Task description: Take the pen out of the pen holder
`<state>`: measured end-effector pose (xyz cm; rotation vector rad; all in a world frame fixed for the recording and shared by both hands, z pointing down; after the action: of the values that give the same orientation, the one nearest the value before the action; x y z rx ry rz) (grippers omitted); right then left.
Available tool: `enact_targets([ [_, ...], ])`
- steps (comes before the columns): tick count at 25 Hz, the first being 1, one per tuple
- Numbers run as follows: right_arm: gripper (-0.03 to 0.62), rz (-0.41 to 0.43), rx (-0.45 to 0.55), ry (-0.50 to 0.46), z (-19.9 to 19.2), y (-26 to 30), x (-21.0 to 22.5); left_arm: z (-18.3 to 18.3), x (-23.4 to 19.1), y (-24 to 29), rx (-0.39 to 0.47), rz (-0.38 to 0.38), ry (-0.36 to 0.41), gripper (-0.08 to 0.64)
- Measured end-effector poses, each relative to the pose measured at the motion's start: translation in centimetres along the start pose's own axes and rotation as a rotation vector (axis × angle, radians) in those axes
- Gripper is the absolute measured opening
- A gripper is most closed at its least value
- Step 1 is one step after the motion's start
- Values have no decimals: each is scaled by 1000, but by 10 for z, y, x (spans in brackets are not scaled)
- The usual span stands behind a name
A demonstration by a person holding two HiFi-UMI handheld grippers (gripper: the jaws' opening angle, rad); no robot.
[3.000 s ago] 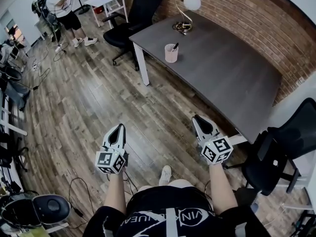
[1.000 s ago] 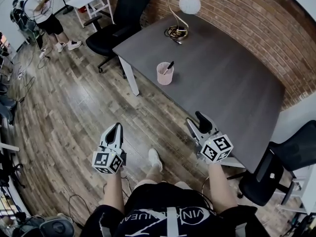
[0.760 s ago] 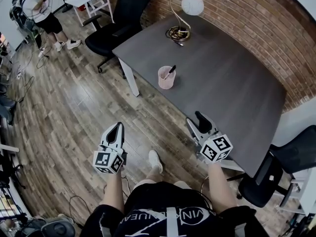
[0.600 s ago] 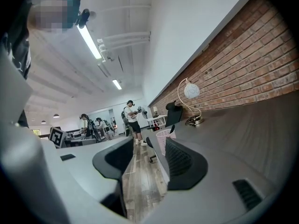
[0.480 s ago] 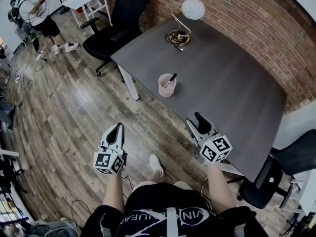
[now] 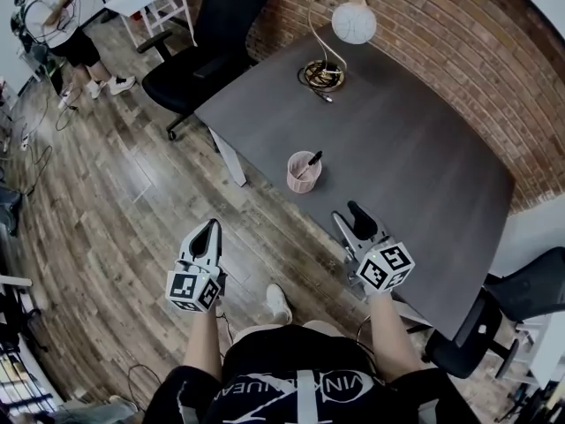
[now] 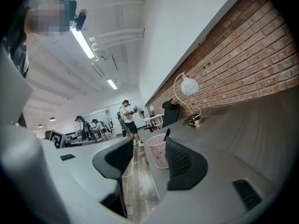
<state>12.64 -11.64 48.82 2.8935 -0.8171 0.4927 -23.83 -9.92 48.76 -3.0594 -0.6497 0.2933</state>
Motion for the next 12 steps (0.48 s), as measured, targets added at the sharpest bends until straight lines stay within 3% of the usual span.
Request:
enact_targets([
  [12,202,-6,16,38,1,43,13,-2,-11,33,-14,-39,-1,12],
])
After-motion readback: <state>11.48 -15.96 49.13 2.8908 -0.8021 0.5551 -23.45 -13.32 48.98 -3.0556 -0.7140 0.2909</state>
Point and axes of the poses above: the fingertips, and each gripper's own axes: y forward along the fingers, x to its right, z out of its top, the point moved 7 cm from there along -y, backward along the fingers, and after that the axes turned 8 degrees about x, right-handed, at the moved point
